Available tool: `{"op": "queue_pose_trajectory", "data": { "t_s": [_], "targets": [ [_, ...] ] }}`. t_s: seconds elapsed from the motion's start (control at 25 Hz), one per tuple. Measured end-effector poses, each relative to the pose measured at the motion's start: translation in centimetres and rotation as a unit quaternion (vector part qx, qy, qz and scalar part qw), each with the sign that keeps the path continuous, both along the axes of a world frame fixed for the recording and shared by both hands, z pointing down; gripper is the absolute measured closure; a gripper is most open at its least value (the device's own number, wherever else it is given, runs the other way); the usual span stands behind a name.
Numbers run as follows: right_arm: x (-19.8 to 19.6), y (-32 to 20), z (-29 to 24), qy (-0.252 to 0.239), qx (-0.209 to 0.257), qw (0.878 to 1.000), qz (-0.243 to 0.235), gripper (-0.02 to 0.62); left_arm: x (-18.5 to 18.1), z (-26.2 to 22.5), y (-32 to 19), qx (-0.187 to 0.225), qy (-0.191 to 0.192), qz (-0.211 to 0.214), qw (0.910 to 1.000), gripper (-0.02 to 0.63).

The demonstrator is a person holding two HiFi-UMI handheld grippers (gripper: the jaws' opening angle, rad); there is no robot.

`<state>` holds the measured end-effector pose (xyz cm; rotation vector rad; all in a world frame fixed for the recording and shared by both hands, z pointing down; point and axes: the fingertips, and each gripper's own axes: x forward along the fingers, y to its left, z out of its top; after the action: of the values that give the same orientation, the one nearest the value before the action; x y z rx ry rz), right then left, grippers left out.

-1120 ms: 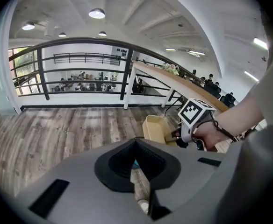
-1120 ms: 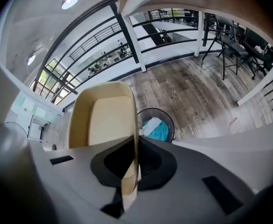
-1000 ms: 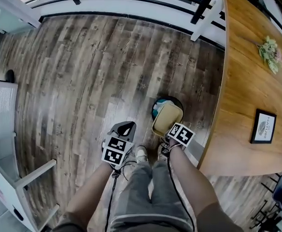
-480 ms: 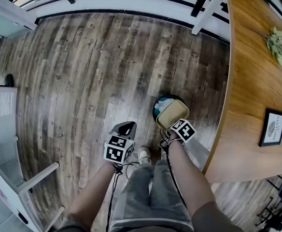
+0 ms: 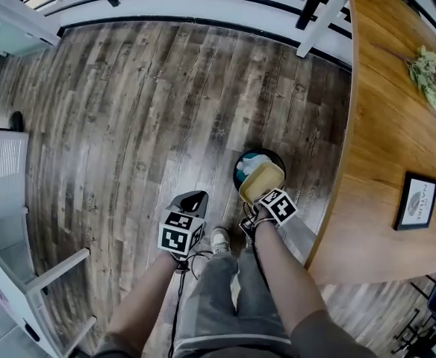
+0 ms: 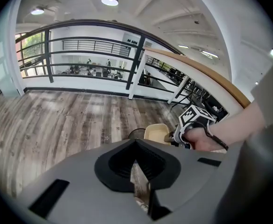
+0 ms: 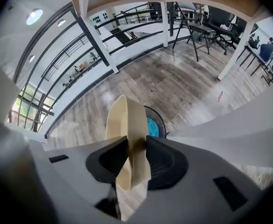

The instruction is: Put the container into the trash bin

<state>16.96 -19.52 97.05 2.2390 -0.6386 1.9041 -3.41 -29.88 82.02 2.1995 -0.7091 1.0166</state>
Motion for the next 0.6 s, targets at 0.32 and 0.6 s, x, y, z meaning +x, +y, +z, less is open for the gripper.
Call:
{"op": "queue_pose_trajectory", "data": {
  "t_s": [0.32, 0.6],
  "targets": [
    [1.5, -0.4, -3.4, 0.025, 0.033, 0.999, -0.019, 0.45, 0.5, -3.7, 0.7, 0.006, 0.01, -0.005, 0.9999, 0.591],
    [1.2, -3.2, -8.0, 0.023, 0.085, 0.992, -0.085, 0.423, -0.1, -6.8, 2.1, 0.012, 0.014, -0.011, 0.9998, 0.591]
  ]
}}
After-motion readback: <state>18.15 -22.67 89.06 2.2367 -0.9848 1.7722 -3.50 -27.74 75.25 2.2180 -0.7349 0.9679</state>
